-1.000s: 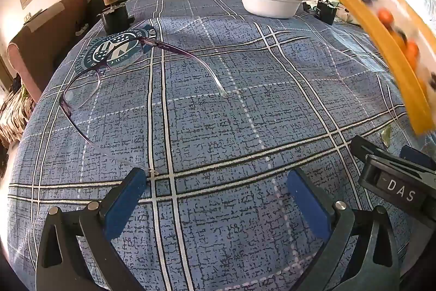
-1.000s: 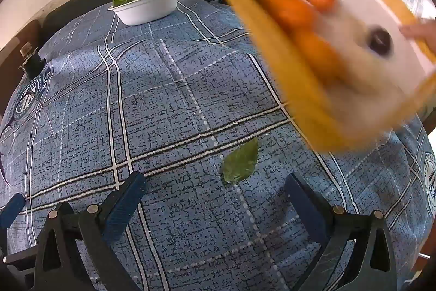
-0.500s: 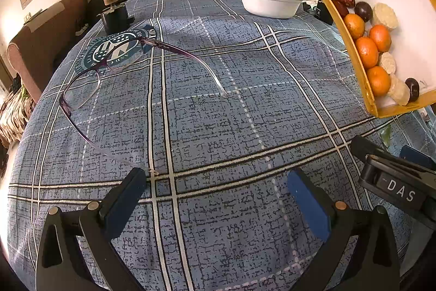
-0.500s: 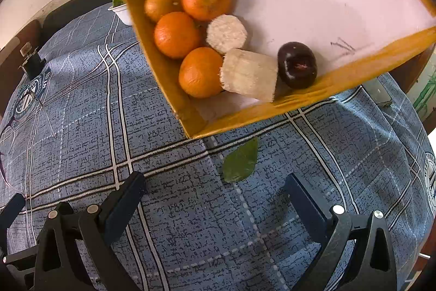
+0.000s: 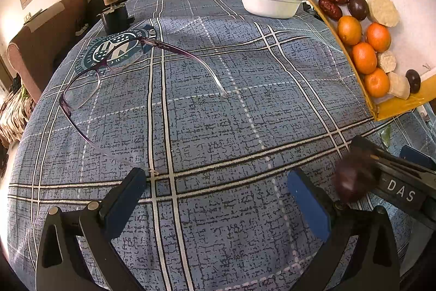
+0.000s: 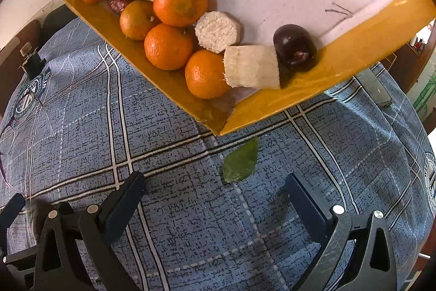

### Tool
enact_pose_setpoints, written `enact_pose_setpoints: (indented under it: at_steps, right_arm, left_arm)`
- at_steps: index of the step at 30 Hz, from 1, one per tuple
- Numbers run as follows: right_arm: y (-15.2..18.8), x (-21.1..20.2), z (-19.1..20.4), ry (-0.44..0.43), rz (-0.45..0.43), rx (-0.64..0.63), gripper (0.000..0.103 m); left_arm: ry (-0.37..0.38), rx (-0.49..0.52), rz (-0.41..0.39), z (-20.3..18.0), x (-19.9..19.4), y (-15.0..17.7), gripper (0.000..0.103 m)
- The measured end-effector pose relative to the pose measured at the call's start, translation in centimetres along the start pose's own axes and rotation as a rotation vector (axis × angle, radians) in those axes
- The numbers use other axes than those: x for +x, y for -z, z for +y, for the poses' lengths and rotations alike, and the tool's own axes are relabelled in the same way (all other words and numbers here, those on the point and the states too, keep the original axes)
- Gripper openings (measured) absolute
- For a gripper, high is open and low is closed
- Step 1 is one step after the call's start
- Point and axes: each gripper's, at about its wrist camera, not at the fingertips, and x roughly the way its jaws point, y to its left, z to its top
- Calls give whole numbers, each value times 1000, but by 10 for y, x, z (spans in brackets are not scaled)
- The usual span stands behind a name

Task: Organize fruits
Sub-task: 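Tip the yellow tray to pour the fruits onto the tablecloth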

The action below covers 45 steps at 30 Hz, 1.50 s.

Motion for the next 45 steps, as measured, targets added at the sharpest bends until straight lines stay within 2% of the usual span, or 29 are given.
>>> enact_pose_setpoints:
  at_steps: [45]
  right_arm:
    - [0,0,0,0,-2,0,103]
  left_arm:
    - [0,-1,-2,-4,-1,0,103]
